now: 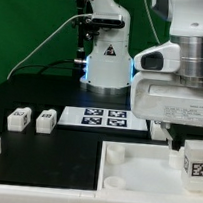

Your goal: Assemble one leg

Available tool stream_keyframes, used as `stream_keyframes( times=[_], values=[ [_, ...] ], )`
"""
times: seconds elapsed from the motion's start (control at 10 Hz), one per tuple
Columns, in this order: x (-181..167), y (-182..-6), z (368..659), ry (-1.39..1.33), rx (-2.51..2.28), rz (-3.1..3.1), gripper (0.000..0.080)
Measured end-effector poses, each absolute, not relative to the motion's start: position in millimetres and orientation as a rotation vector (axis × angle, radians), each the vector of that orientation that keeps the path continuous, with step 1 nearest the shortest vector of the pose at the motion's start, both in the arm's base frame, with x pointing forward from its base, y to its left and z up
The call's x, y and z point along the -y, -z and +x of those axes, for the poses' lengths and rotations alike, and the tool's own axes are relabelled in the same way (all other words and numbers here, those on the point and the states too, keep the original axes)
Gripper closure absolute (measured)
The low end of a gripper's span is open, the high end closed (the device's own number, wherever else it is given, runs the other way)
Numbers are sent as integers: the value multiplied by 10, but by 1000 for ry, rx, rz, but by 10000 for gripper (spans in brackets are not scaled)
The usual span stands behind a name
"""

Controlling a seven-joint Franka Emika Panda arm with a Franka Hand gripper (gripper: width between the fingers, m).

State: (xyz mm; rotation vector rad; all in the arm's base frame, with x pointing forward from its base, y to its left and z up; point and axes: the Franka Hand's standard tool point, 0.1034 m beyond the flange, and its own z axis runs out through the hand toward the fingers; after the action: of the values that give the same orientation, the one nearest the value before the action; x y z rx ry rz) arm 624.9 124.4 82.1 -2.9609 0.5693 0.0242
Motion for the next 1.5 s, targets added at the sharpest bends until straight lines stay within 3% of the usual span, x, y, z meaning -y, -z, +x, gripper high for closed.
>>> stream_keyframes(
  times=[0.3, 0.4, 0.5, 0.6, 0.7, 0.8, 1.5],
  values=[
    [-1280, -829, 6322, 26, 234, -3084, 150],
    [-1289, -820, 6322, 25, 199, -3080, 150],
    [-1281, -818, 6321, 24, 197, -3081, 274],
    [-1292, -818, 6319, 20, 85, -3080, 274],
    [-1292, -817, 6319, 13, -117, -3075, 410],
    [-1275, -815, 6322, 9, -249, -3068, 489],
    [-1122, -759, 6343, -51, -1810, -2396, 495]
  ],
)
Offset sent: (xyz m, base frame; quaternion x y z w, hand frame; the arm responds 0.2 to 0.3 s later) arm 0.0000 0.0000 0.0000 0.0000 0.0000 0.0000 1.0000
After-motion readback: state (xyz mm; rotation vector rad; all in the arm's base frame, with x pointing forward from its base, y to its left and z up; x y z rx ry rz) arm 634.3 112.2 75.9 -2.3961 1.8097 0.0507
